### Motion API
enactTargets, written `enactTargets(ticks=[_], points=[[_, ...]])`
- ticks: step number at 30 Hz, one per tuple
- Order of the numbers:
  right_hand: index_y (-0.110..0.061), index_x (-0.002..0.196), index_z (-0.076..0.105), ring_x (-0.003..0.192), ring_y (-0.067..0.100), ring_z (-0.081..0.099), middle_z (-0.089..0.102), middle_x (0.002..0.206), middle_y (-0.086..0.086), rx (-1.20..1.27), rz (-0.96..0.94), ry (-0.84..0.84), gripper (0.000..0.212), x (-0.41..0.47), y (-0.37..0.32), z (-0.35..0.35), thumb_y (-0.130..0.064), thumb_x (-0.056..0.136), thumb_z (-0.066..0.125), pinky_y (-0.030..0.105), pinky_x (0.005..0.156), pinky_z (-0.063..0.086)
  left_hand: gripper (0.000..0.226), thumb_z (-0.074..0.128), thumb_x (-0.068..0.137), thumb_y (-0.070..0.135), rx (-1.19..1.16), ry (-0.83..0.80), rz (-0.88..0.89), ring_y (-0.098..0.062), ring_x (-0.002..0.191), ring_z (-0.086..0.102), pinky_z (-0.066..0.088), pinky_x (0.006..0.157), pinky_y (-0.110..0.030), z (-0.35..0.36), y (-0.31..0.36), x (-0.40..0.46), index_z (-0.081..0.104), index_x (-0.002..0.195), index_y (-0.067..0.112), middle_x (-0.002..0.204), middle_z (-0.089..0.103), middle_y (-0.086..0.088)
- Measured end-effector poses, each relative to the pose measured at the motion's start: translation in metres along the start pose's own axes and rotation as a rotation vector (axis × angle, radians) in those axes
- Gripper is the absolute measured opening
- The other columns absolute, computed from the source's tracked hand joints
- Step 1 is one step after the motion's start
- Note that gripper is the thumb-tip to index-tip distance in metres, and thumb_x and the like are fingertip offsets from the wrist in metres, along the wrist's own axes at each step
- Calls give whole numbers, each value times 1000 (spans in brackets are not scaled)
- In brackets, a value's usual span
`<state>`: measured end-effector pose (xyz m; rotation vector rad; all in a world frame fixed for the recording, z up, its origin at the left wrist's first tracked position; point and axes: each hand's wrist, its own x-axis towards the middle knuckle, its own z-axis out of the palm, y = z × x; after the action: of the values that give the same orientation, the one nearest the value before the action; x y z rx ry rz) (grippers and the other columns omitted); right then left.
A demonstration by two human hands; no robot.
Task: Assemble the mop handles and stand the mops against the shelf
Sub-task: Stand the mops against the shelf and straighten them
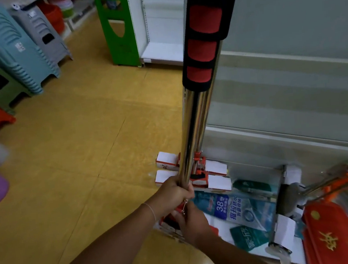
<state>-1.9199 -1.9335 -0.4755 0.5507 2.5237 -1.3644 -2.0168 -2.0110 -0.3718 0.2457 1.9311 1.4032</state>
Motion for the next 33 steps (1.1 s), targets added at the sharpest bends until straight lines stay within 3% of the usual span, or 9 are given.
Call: enactTargets(ticks=[4, 9, 12, 14, 16, 21, 25, 30, 33], points=[[-21, 107, 48, 88, 16, 64, 65, 100, 1, 12, 103, 57, 27, 9, 6, -9, -45, 96, 52, 37, 80, 54, 29, 65, 76, -8, -16, 58, -29, -9, 67, 54, 44, 74, -31, 21, 8, 17, 56, 64, 17, 66, 57, 6], [-20, 108, 48, 85, 14, 59, 64, 102, 4, -42, 23, 78, 21, 22, 22, -27, -39, 99, 50, 26, 71, 48, 21, 67, 84, 9, 64, 128, 33, -15, 83, 60, 49, 82, -29, 34, 15, 26, 57, 76, 26, 77, 59, 5], [-21, 109, 50, 86, 12, 60, 65, 102, 2, -35, 10, 72, 15, 29, 25, -34, -33, 100, 48, 27, 75, 52, 10, 61, 91, 33, 217, 253, 276, -5, 83, 64, 45, 69, -9, 36, 27, 17, 51, 91, 35, 79, 63, 10], [-20, 110, 52, 90, 14, 62, 66, 104, 3, -15, 9, 81, 17, 33, 26, -37, -32, 100, 47, 28, 78, 53, 13, 51, 93, 46, 269, 321, 444, -5, 69, 63, 43, 60, -12, 35, 37, 12, 47, 94, 34, 72, 62, 7], [-19, 110, 53, 90, 14, 61, 65, 105, 3, -2, 21, 86, 19, 38, 26, -41, -34, 100, 47, 24, 74, 50, 27, 40, 95, 51, 327, 331, 503, -11, 63, 61, 44, 56, -21, 34, 46, 11, 48, 98, 26, 71, 61, 3], [-24, 107, 49, 77, 5, 54, 61, 97, -4, -77, 4, 32, 13, 53, 30, -52, -34, 100, 46, 12, 61, 38, 51, 35, 89, 56, 407, 390, 482, -25, 67, 63, 50, 58, -33, 31, 59, 15, 54, 101, 11, 74, 63, -7], [-23, 103, 52, 78, 7, 58, 60, 91, -6, -134, 2, 2, 11, 67, 29, -56, -33, 100, 47, 20, 70, 48, 44, 40, 93, 53, 407, 414, 454, -22, 68, 62, 48, 58, -29, 29, 61, 22, 55, 105, 14, 74, 61, -5], [-24, 97, 48, 67, 0, 48, 56, 87, -5, -184, -4, -2, 11, 87, 25, -58, -35, 99, 47, 16, 57, 37, 40, 43, 95, 49, 418, 439, 441, -22, 62, 60, 43, 54, -27, 24, 70, 35, 55, 104, 12, 66, 58, -2], [-27, 97, 46, 73, 7, 49, 54, 88, -7, -182, -21, -11, 8, 95, 23, -64, -34, 99, 47, 22, 64, 38, 40, 42, 95, 50, 415, 436, 438, -22, 60, 59, 42, 54, -26, 22, 72, 41, 54, 104, 13, 64, 56, 0]])
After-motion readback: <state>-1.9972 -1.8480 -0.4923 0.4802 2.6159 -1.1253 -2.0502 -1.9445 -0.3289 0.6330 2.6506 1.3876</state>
